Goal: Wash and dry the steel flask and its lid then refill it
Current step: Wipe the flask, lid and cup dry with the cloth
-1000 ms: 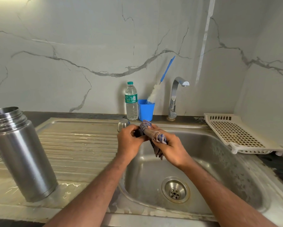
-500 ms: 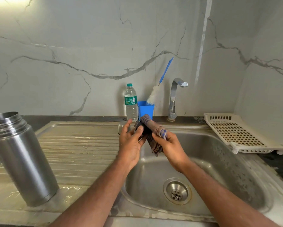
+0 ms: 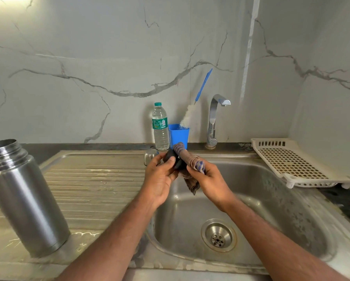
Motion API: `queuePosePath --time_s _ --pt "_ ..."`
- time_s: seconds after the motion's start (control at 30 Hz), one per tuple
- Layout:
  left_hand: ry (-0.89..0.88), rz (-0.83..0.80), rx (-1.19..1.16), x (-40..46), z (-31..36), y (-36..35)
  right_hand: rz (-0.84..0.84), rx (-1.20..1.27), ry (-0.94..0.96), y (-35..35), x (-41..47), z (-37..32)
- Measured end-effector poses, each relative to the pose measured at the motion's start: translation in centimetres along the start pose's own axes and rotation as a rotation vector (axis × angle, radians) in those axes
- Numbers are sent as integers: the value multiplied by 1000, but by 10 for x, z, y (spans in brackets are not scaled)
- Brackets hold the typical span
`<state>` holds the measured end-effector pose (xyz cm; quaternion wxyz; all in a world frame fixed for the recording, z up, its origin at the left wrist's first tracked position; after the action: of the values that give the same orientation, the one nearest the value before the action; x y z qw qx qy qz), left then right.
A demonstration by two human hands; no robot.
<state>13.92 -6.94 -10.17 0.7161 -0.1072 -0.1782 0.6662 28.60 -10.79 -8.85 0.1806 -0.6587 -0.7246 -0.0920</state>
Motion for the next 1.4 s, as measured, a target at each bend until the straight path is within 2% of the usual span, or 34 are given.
queuePosePath --time_s 0.1,0.17,0.27,0.33,0.4,0.53,0.6,0.67,0.77,0.83,1.03,1.1,1.23,1.4 --pt "7 -75 316 -6 -5 1 -30 -61 15 -2 1 -2" --pt "-10 -128 465 -10 -9 -4 7 17 -38 5 3 2" --pt "-42 -109 332 -11 -5 -14 46 229 -182 13 4 11" --pt "-47 -54 220 -6 -1 -12 48 250 -161 13 5 10" --pt "-74 8 274 -4 2 -4 45 79 -32 14 4 1" --pt "-72 138 616 -4 2 15 -61 -309 109 14 3 -5" --pt "-75 172 626 0 6 23 -120 -463 154 11 4 -3" --pt "-99 140 642 3 9 26 -112 -554 176 10 7 -1" --pt "-178 -19 698 -3 7 15 -20 -580 156 16 12 -2" --pt "-203 -67 711 -5 4 8 -3 -605 146 22 13 -2" --pt "-173 137 639 7 0 22 -105 -585 190 18 9 -2" --pt "-168 114 646 7 0 23 -99 -582 194 15 9 -1" --pt "-247 -67 729 -1 4 12 -10 -546 94 26 14 6" --pt "-275 4 666 4 9 14 -61 -503 132 19 8 5"
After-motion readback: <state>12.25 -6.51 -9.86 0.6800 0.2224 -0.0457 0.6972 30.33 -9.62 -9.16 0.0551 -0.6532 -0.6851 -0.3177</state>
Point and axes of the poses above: each hand's wrist, its own x-axis towards the middle knuckle, its own y-axis out of the back of the hand, z = x × y, the point moved 5 cm from there along x, towards the middle knuckle, and after that the axes turned 12 degrees about x, right-handed, at the moved point
